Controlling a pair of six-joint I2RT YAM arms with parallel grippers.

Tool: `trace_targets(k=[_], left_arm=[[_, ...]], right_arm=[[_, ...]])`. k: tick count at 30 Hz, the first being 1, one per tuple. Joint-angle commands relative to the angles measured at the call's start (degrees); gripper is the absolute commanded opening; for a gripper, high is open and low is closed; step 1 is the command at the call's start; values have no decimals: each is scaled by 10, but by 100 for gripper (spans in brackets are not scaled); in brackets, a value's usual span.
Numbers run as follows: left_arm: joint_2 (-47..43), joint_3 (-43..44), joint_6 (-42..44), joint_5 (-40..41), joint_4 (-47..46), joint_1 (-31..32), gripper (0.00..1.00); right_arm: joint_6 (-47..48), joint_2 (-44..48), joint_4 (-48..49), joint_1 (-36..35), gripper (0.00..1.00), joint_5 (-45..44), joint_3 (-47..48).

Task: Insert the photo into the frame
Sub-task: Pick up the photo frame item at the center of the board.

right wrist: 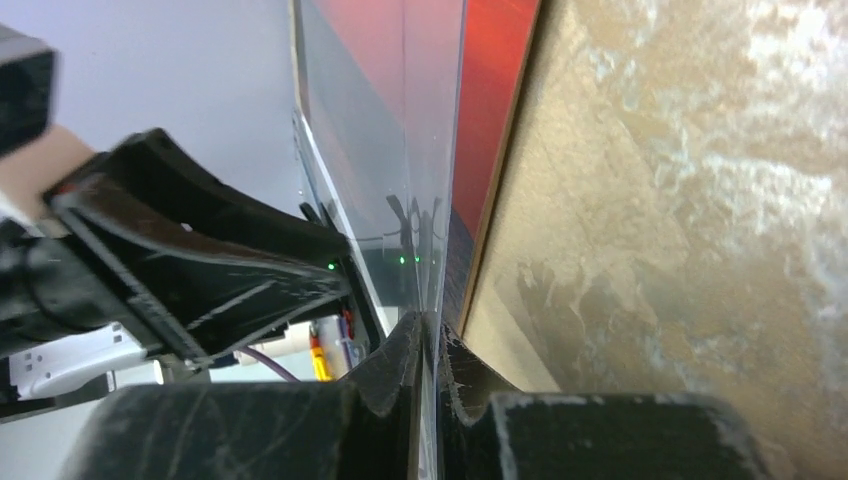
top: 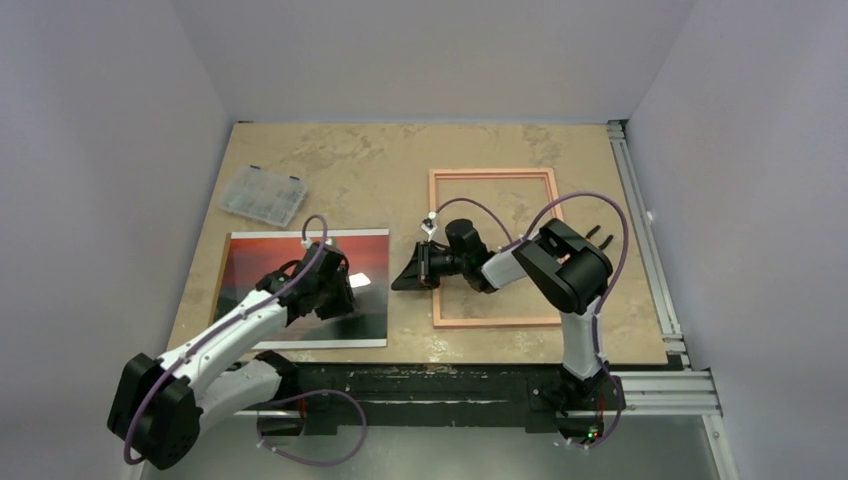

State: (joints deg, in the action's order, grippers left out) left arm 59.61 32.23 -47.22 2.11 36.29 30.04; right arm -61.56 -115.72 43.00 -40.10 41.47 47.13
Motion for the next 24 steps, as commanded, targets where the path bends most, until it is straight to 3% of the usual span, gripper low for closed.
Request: trace_targets(k=[1, 6, 9, 15, 24], left_arm=[[-72, 9, 10, -17, -4, 3, 40], [-152, 23, 17, -41, -5, 3, 66], [-177, 38, 23, -57, -3, 3, 75], [-181, 64, 34, -85, -5, 3, 78], [-159, 55, 25, -112, -42, 3, 78]], right_arm=[[56, 44, -102, -5, 1, -8, 10], [78, 109, -159, 2, 0, -21, 4], [80, 164, -176, 19, 0, -30, -19], [96, 289, -232, 73, 0, -54, -68], [123, 489, -398, 133, 0, -175, -104]])
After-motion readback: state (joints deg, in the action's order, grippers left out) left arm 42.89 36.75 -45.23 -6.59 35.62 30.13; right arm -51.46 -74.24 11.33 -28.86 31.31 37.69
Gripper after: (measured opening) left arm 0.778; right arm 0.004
